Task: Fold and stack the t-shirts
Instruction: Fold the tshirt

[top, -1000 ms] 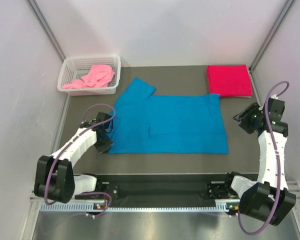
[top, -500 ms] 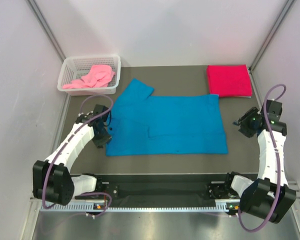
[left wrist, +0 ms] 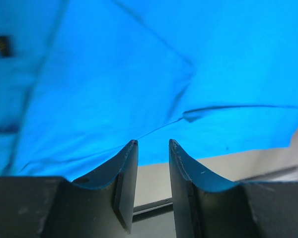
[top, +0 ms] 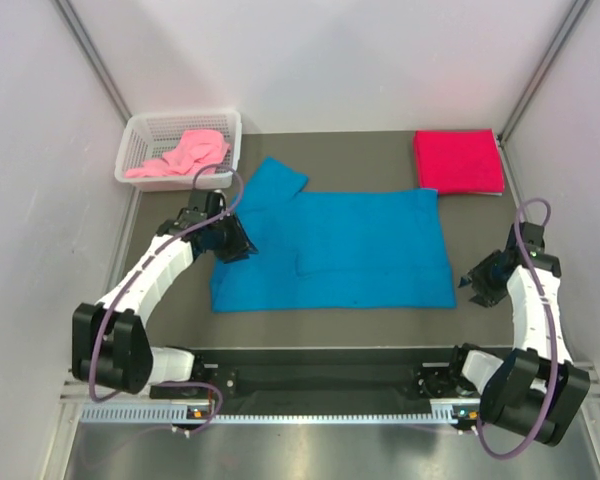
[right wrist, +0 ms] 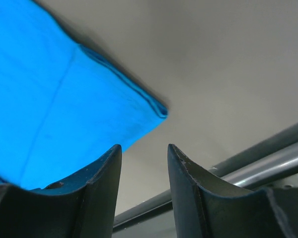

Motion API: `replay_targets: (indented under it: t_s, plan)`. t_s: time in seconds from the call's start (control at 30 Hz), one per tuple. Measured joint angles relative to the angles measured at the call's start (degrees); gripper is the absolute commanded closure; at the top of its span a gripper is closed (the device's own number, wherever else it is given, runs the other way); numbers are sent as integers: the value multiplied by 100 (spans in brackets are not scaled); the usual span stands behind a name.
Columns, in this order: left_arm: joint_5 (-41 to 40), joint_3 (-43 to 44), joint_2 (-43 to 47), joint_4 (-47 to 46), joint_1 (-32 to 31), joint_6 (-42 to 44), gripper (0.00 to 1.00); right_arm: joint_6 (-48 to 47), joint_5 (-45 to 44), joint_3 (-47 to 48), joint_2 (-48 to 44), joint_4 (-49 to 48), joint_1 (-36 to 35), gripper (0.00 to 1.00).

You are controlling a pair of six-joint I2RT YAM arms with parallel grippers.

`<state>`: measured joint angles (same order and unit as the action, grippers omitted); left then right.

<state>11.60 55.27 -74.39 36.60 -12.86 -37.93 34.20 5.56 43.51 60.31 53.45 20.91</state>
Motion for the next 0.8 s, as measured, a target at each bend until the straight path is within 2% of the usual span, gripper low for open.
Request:
replay_targets:
  t_s: [0.37,0.8]
  plan:
    - [964,-568,-1108,-1143,0,37,64,564,-201,-905,-402,-85,0,58]
    - [710,-717,-1329,-1290,0,63,64,1008,2,-1163,284,-876,0,59]
